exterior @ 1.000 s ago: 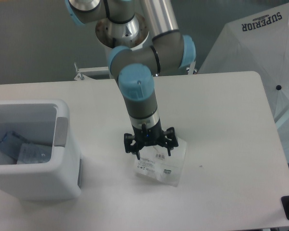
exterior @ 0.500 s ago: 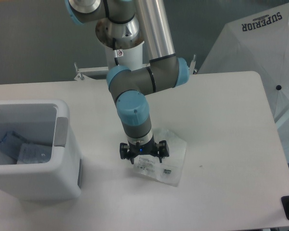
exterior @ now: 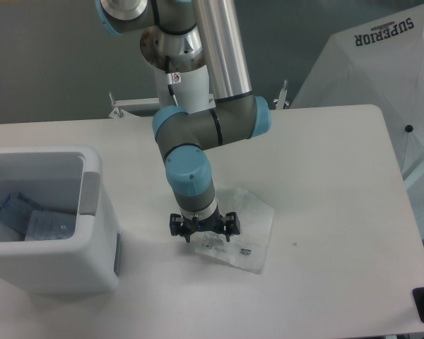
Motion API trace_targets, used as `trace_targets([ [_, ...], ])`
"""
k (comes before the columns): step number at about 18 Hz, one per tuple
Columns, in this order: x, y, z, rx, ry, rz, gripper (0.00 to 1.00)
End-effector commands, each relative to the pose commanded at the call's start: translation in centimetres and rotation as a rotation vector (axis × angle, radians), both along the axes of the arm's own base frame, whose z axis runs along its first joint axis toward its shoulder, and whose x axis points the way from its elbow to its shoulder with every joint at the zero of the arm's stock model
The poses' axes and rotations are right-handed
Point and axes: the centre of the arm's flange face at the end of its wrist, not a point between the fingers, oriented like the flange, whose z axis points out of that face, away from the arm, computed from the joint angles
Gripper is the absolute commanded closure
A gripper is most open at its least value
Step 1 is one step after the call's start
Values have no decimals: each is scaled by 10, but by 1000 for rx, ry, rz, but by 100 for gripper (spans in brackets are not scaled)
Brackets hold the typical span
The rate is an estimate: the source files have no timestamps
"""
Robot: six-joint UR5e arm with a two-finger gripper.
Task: Place the trash in the trash can
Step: 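Pinch the edge of the plastic bag and lift it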
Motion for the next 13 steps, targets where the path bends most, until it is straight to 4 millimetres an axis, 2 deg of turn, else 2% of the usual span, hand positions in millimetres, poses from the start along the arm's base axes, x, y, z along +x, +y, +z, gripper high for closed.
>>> trace_targets([
  [2,-1,1,0,1,1,0,6],
  [3,-1,1,-1,0,0,0,16],
  [4,-1,1,1,2,2,0,29],
  [7,-2,2,2,5,3,-2,83],
  [8,-2,2,3,5,5,-2,96],
  [9,-2,3,3,7,5,-3,100],
  [13,-5,5,7,14,11,-2,100],
])
